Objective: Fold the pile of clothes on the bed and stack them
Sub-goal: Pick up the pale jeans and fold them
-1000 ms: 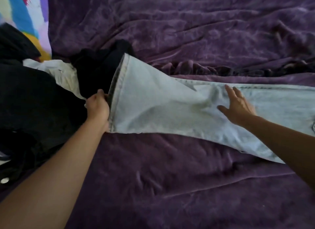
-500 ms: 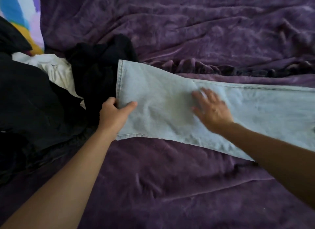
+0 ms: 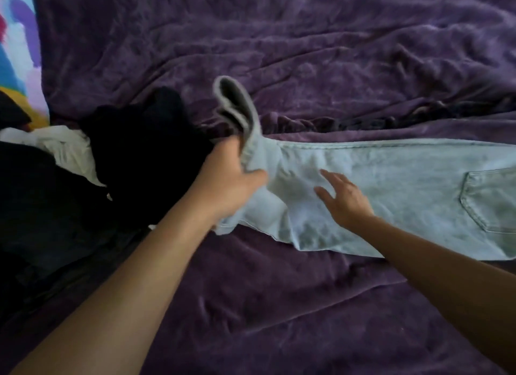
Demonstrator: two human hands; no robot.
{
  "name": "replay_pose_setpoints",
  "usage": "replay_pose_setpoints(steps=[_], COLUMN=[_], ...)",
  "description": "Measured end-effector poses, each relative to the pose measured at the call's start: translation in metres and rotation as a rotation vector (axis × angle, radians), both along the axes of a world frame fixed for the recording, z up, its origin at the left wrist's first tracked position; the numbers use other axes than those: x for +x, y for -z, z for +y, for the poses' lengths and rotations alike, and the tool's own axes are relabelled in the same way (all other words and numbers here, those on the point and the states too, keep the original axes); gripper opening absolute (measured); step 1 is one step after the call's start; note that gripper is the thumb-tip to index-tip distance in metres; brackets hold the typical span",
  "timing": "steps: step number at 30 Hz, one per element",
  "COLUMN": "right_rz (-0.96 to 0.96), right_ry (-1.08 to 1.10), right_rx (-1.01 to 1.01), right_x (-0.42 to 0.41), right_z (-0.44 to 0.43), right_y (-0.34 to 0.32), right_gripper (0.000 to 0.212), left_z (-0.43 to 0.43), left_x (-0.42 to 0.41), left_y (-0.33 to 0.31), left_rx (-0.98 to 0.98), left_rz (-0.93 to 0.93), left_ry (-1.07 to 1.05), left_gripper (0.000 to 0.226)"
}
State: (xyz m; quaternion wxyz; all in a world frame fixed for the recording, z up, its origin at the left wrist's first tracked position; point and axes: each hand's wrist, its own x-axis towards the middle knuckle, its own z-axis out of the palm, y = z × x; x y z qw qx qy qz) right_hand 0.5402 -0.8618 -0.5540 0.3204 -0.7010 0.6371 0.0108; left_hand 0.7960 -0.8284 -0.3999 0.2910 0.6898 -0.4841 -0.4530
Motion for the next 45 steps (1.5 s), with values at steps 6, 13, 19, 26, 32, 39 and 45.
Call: replay_pose_setpoints(steps=[6,13,19,26,32,39,45], right_rz=[-0.027,0.13,0.041,0.263,-0.006,-0.381,-0.164], right_ry=[0.256,0.157,0.083,0.514,0.948,0.7,0.078], right_rx=[-0.033,0.007,0.031,-0.284,0.216,0.03,-0.019], right_x=[-0.118,-0.249,-0.307,-0.435,-0.491,-0.444,-0.283], right_z=[0.032,0.064,0.062,0.001,-0.03,-0.05,-0.057], right_y=[-0.014,-0.012,-0.018,-0.048,-0.049,-0.127,-0.157], right_gripper=[0.048,0.042,0.038,0.058,0.09,0.016,0.041], left_z=[-0.029,0.022,0.064,0.037,0.046,0.055,0.063], left_x=[-0.173,-0.259,-0.302,-0.344,-0.363,-0.36,-0.333], left_y=[0.044,0.139,0.153,0.167,0.189,0.169,0.141], left_rx=[0.13,0.244,0.328,0.272,0.39,0.269,0.156], left_rz=[-0.122,-0.648,-0.984,-0.815,-0.934,-0.976,-0.669], left_ry=[0.27,0.629,0.761,0.658,0.67,0.678,0.534], left_gripper=[0.033,0.065,0.079,0.064,0.066,0.065,0.048])
